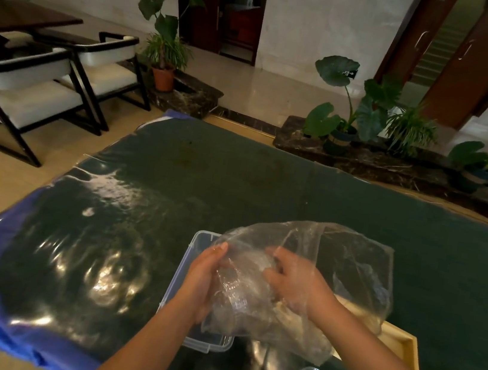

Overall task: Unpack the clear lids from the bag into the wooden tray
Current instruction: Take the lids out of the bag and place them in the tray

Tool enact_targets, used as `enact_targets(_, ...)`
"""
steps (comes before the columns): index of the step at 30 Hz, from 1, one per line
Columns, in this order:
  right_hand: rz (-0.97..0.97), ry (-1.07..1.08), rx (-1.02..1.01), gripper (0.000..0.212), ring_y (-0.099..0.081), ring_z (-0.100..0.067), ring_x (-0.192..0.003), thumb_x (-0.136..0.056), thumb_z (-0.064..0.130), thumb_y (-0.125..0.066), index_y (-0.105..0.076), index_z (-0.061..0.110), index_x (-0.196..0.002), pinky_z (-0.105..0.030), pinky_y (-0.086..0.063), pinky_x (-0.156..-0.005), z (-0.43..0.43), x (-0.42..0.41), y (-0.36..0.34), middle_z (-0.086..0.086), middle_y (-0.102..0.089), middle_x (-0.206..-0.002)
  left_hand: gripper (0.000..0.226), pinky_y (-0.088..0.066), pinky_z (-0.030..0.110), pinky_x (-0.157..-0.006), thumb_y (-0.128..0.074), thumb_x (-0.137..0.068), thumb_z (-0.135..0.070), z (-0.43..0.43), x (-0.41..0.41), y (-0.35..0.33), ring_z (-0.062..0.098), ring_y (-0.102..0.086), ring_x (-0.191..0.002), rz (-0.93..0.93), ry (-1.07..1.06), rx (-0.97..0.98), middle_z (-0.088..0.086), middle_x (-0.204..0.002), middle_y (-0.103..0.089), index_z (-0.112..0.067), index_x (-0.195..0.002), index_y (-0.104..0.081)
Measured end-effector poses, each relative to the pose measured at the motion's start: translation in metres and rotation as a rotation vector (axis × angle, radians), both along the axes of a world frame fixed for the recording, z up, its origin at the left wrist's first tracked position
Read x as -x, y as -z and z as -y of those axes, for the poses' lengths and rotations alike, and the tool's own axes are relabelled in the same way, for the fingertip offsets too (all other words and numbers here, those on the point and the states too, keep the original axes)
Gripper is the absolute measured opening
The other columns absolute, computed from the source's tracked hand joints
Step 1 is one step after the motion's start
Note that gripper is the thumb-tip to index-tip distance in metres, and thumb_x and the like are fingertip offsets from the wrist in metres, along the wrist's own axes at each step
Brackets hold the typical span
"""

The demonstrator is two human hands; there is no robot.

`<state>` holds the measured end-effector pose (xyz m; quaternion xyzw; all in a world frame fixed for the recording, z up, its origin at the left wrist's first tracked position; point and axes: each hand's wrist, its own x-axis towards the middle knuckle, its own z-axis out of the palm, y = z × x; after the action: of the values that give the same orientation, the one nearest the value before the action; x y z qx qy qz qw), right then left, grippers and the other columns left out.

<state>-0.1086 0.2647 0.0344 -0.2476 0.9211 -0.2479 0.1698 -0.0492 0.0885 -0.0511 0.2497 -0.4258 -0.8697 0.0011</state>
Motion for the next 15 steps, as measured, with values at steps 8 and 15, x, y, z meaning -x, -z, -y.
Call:
enact_targets(8, -0.065, 0.024, -0.011, 0.049, -0.068, -0.014, -0.093, -0.096, 0.038, -0.057, -0.047, 0.029, -0.144, -0.021, -0.049, -0.073, 0.012, 0.000, 0.004, -0.001, -0.071, -0.112, 0.046, -0.059, 0.058, -0.092, -0.068, -0.092, -0.042, -0.001, 0.001, 0.002, 0.043, -0.071, -0.111, 0.004, 0.013, 0.038, 0.025, -0.126, -0.070, -0.012, -0.128, -0.068)
enact_targets(15, -0.002, 0.028, -0.098, 0.043, -0.066, -0.020, -0.108, -0.088, 0.042, -0.060, -0.057, 0.037, -0.131, -0.035, -0.053, -0.089, -0.005, -0.003, -0.011, 0.004, -0.070, -0.122, 0.033, -0.063, 0.056, -0.078, -0.065, -0.096, -0.040, 0.008, 0.006, 0.005, 0.042, -0.075, -0.096, -0.012, -0.119, 0.017, 0.022, -0.107, -0.075, -0.012, -0.109, -0.076)
